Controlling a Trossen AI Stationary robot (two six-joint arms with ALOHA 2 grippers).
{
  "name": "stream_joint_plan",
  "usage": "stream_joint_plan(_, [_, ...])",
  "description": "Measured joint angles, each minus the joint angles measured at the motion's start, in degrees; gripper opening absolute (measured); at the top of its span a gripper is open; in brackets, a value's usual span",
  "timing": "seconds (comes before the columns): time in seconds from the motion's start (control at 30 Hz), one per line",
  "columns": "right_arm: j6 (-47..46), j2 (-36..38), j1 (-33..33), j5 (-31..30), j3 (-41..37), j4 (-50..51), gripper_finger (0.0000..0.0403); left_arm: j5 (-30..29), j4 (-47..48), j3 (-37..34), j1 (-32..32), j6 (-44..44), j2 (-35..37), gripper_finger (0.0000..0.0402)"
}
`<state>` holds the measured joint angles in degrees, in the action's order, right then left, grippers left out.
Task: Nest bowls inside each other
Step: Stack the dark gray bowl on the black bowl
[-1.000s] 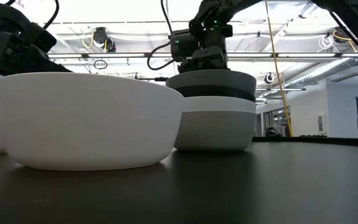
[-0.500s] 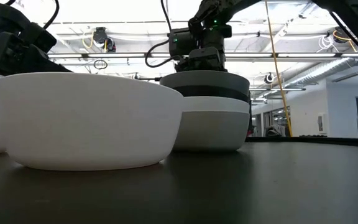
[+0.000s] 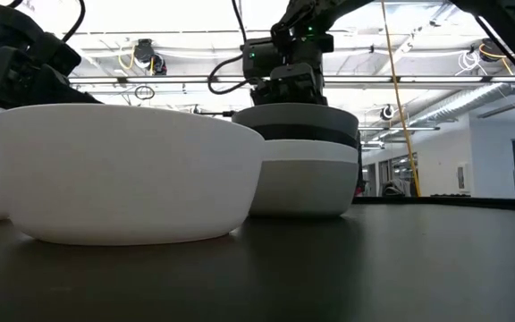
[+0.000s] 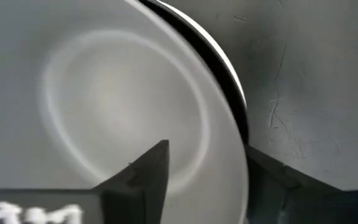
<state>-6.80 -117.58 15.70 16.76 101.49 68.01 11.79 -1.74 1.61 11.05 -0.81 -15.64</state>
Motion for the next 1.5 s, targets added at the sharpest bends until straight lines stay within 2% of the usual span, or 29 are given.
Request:
stream_joint_plan(0.13, [-0.46,0.95,0.48,-0.29,0.00,-0.12,0.0189,0.00,0.00,0.00,0.00,-0.19,0.00,0.0243])
stream_joint_plan(0.3, [-0.45,3.51,0.54,-0.83,0.00,-1.40,0.0206,0.00,-0.01,0.00,0.00,-0.20,0.00,0.0243])
stream_joint_plan(0.57, [-1.38,5.79,0.57,-0.92,0.00,-3.98,0.0210,-0.02,-0.24,0.00,0.00,-0.21,0.01,0.0243])
stream_joint_plan(0.7, [-1.25,5.77,0.80,-3.49,0.00,-3.98,0.0210,-0.02,-0.26,0.00,0.00,-0.16,0.02,0.0243])
stream_joint_plan(0.83, [-1.04,5.77,1.14,-3.51,0.00,-3.68,0.0205,-0.02,-0.22,0.00,0.00,-0.11,0.01,0.0243])
stream_joint_plan(1.03, [-0.77,5.77,1.10,-3.46,0.00,-2.56,0.0150,-0.02,-0.22,0.00,0.00,-0.19,0.00,0.0243])
stream_joint_plan(1.27, [0.89,5.77,1.19,-3.50,0.00,-1.24,0.0017,-0.04,-0.20,0.00,0.00,-0.17,0.02,0.0243])
stream_joint_plan(1.5, [0.04,5.68,1.16,-3.16,-0.02,-0.70,0.0005,-0.04,-0.20,0.00,0.00,-0.02,0.02,0.0243])
